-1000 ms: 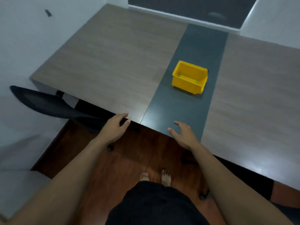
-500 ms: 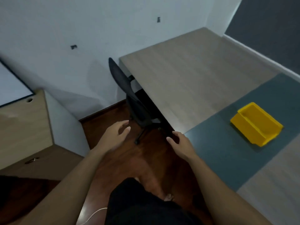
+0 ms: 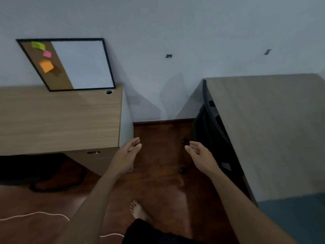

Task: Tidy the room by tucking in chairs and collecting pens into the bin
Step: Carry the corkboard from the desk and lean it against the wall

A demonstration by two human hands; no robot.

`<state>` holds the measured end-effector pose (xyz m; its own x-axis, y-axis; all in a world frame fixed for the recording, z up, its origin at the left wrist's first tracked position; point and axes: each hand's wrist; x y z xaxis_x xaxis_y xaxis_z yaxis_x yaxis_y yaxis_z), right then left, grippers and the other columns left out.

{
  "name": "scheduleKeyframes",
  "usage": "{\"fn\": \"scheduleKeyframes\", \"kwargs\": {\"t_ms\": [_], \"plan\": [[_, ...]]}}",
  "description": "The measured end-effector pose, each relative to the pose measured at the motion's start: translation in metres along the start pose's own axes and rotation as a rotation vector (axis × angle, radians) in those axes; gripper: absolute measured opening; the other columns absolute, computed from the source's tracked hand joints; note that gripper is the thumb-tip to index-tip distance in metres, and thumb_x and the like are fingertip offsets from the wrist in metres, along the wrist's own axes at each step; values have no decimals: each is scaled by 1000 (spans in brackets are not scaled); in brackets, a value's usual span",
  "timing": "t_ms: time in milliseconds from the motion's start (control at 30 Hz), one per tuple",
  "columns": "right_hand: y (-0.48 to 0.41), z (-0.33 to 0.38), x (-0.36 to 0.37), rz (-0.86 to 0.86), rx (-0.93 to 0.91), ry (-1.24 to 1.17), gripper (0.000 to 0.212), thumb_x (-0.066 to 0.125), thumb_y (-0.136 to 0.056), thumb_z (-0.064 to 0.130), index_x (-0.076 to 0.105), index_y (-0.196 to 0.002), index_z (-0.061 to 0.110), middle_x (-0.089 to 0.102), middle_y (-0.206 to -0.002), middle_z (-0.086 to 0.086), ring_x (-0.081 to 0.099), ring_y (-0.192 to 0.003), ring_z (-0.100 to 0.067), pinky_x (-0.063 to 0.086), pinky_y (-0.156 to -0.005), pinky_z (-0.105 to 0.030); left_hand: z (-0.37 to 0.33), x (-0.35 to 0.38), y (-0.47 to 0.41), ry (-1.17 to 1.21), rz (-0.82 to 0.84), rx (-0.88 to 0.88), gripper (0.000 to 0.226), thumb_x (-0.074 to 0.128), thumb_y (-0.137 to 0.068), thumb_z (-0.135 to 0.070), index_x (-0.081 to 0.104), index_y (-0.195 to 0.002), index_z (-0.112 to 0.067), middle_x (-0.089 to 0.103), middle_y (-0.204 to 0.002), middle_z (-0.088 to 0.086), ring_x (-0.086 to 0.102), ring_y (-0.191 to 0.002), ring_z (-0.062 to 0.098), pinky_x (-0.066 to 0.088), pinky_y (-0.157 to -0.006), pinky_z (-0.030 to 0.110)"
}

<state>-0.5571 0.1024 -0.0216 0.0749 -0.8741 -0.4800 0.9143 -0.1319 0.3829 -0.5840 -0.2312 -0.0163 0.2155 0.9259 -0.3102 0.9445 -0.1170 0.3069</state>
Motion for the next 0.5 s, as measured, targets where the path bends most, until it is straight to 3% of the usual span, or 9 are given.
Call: {"fn": "scheduleKeyframes", "kwargs": {"t_ms": [100,233,500], "plan": [[-42,52,31,39,-52,86,66,60,-97,68,55,-150,30,63,-145,10,58,-134,-9,48,-114,-36,21,-59,-17,92,-86,-3,51,60,-105,-53,60,-151,-32,66,-147,-20,57,-137,-5,42,-124,37],[-93,116,69,41,-103,173,58,57,-99,67,59,-145,31,66,-133,14,61,-121,-6,48,-102,-29,54,-129,-30,208,-209,-51,53,60,-98,-63,65,-143,-37,71,-140,-21,63,-136,5,45,-123,47],[-153,193,152,132,-120,146,46,61,-101,58,66,-136,29,68,-131,10,62,-122,-8,48,-105,-32,60,-220,-47,301,-349,-112,35,56,-112,-32,67,-143,-22,75,-136,-8,69,-129,12,49,-118,41]]}}
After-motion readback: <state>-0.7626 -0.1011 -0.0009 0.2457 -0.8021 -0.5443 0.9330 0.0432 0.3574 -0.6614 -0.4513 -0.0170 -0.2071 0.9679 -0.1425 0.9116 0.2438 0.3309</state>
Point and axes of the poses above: each hand's wrist, its own y-axis away from the middle knuckle, its own x-axis out of the palm, z = x × y
